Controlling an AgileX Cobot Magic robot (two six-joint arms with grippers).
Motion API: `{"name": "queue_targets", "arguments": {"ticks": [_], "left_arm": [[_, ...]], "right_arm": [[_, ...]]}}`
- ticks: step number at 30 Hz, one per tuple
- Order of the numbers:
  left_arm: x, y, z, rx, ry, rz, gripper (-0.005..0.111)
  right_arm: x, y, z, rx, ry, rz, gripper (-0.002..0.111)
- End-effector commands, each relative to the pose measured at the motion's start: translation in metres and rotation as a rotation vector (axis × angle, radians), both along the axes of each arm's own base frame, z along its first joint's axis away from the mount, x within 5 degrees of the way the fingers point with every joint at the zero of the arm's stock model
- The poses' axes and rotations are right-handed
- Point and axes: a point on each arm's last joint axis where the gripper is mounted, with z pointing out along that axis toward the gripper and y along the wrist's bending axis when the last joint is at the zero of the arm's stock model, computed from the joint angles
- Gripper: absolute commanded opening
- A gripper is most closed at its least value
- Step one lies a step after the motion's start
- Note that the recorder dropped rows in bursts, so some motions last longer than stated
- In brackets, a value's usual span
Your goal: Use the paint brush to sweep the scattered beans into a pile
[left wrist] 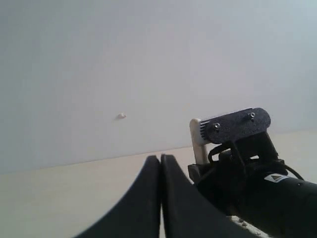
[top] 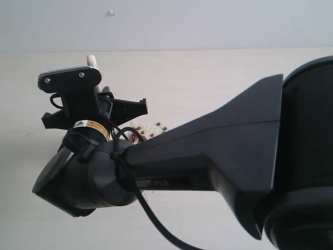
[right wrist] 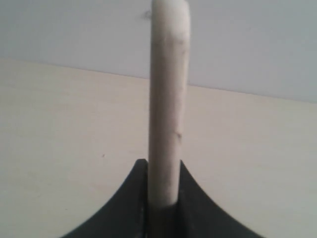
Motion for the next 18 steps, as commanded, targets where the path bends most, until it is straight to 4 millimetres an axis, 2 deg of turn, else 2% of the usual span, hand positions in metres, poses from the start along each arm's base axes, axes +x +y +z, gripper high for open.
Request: {"name": "queue_targets", "arguments": {"ticks": [1,7,14,16,18], "left_arm": [[0.000,0.000,-0.001,-0.008,0.001,-0.002,0.000],[0.000,0.000,-0.001,-0.008,0.001,-0.002,0.000],[0.000,0.000,-0.001,-0.008,0.001,-0.002,0.000],[0.000,0.000,-0.001,-0.008,0.001,-0.002,0.000],[0.000,0.000,-0.001,-0.007,0.000,-0.002,0.000]], "right_arm": [[0.001,-0.003,0.012,-0.095,-0.078,-0.016,0.000],[0.002,0.002,0.021,-0.116,-0.162,0.046,0.000],[-0.022,0.013,0.046,-0.055,-0.183,0.101,0.000],[-0.030,0.011,0.055,-0.035,-0.187,0.119,0.000],[-0.035,-0.001,0.054,0.031,-0.183,0.122,0.000]]}}
